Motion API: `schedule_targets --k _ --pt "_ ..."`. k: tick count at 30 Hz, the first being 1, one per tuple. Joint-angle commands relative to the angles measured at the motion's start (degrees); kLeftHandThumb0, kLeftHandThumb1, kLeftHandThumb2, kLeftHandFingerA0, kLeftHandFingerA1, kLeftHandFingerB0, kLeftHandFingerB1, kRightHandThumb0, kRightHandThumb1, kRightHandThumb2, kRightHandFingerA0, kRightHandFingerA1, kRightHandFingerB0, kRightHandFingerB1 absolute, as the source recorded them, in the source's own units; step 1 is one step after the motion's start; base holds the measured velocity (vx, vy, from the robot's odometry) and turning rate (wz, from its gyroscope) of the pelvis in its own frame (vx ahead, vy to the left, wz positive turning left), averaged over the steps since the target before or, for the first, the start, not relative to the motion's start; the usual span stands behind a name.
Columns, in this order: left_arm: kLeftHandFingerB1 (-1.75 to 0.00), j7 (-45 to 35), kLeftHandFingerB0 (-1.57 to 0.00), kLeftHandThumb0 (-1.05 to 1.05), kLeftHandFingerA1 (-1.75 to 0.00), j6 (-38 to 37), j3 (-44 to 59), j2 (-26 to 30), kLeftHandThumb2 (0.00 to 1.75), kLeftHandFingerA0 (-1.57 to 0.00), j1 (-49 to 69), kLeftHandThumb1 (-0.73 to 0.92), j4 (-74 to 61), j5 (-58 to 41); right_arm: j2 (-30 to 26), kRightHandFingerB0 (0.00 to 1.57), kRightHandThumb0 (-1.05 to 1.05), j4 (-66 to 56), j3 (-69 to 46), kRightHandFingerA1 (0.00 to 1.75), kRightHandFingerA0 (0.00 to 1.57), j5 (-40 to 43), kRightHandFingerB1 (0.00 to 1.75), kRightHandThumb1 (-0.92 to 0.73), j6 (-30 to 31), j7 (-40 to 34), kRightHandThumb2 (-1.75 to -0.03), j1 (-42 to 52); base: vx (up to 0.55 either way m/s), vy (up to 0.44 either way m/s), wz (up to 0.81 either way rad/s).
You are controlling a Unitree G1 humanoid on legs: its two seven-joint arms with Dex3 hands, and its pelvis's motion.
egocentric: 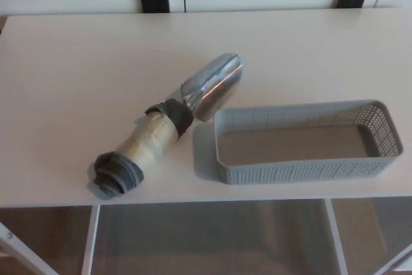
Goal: The robot walks towards a desk on which a shovel is kept on the left hand side and a container is kept on the right hand side. The robot picks up the shovel using its left hand and places it in the container.
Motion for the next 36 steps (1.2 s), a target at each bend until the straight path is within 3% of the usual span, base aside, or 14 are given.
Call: schedule_targets --k 1,2,4,5,7,10,13,18,21,28,30,32,35,36 --pt "-0.31 0.3 -0.31 -0.36 -0.34 -0.3 -0.3 0.9 0.58 -0.42 0.3 0.59 -0.7 0.7 -0.6 0.61 -0.39 -0.5 -0.2 0.69 0.88 -0.2 0.61 -0.28 -1.7 -0.1 -0.69 0.4 0.00 0.000 0.00" --pt "-0.31 0.3 -0.31 -0.36 -0.34 -0.2 -0.4 0.9 0.58 -0.42 0.4 0.58 -0.9 0.7 -0.7 0.64 -0.34 -0.9 -0.1 0.54 0.90 -0.3 0.51 -0.37 -1.3 -0.1 -0.51 0.6 0.00 0.000 0.00" --pt "-0.39 1.0 -0.29 -0.43 -0.41 -1.5 -1.6 0.9 0.70 -0.36 1.1 0.51 -2.2 2.5 -0.9 0.61 -0.35 -1.2 -0.2 0.54 0.90 -0.1 0.50 -0.38 -0.5 0.1 -0.50 0.6 0.00 0.000 0.00" --pt "-0.31 1.3 -0.32 -0.36 -0.33 -2.6 -3.1 1.2 0.58 -0.40 1.7 0.59 -3.5 4.1 -0.8 0.61 -0.37 -0.8 -0.2 0.54 0.89 -0.1 0.50 -0.37 -0.8 -0.1 -0.50 0.2 0.00 0.000 0.00" --pt "-0.31 -0.3 -0.30 -0.38 -0.33 -4.0 -5.4 1.7 0.58 -0.37 2.7 0.59 -6.1 5.2 -0.8 0.60 -0.35 -0.2 -0.2 0.54 0.89 -0.2 0.49 -0.38 -1.0 -0.1 -0.50 -0.2 0.00 0.000 0.00" --pt "-0.30 -8.1 -0.30 -0.57 -0.32 -8.8 -13.6 4.8 0.59 -0.34 9.3 0.64 -21.5 6.6 -0.9 0.62 -0.33 -0.7 0.0 0.53 0.92 -0.7 0.50 -0.37 0.6 -0.6 -0.51 -0.1 0.00 0.000 0.00" --pt "-0.30 -12.5 -0.28 -0.60 -0.31 -10.7 -18.4 8.2 0.60 -0.33 13.2 0.67 -33.6 6.6 -1.2 0.64 -0.36 -0.2 0.8 0.52 0.94 -3.3 0.49 -0.38 -1.7 -2.8 -0.52 0.1 0.00 0.000 0.00" --pt "-0.30 -23.1 -0.30 -0.68 -0.30 -0.9 -24.1 16.7 0.61 -0.26 18.3 0.66 -61.3 -6.0 -1.4 0.64 -0.34 -0.1 1.0 0.52 0.94 -4.1 0.48 -0.39 -1.9 -3.6 -0.52 -0.1 0.00 0.000 0.00" --pt "-0.30 -26.5 -0.29 -0.68 -0.29 4.8 -24.6 25.7 0.60 -0.26 18.5 0.64 -84.1 -19.5 -1.5 0.65 -0.32 0.2 1.0 0.51 0.94 -4.0 0.48 -0.39 -1.2 -3.5 -0.52 -1.0 0.00 0.000 0.00" --pt "-0.31 -28.3 -0.25 -0.78 -0.36 -1.1 -24.9 30.3 0.66 -0.23 13.2 0.83 -97.8 -32.0 -2.0 0.64 -0.34 -1.1 1.3 0.51 0.94 -4.5 0.48 -0.40 -0.8 -3.2 -0.52 -0.7 0.00 0.000 0.00" --pt "-0.34 -27.0 -0.24 -0.78 -0.39 -3.3 -25.8 28.6 0.65 -0.23 11.2 0.83 -99.1 -32.8 -1.9 0.63 -0.34 -1.1 1.3 0.51 0.94 -4.5 0.48 -0.40 -0.6 -3.3 -0.52 -1.0 0.00 0.000 0.00" --pt "-0.39 -25.7 -0.25 -0.68 -0.44 1.8 -20.2 34.8 0.70 -0.17 12.8 0.92 -103.6 -41.4 -1.8 0.64 -0.35 -1.1 1.5 0.51 0.97 -4.8 0.48 -0.40 -0.5 -3.5 -0.52 -1.0 0.00 0.000 0.00" --pt "-0.34 -25.4 -0.09 -0.83 -0.46 -0.3 -22.2 31.4 0.73 -0.18 10.5 0.91 -103.0 -44.8 -1.9 0.64 -0.33 -0.7 1.5 0.51 0.96 -4.8 0.47 -0.40 -0.8 -3.5 -0.52 -1.2 0.00 0.000 0.00" --pt "-0.35 -24.2 -0.05 -0.77 -0.48 -4.0 -33.2 20.0 1.06 -0.08 6.1 0.74 -100.2 -41.1 -2.0 0.64 -0.34 -0.8 1.7 0.51 0.96 -5.1 0.47 -0.40 -0.5 -3.5 -0.52 -1.2 0.00 0.000 0.00"
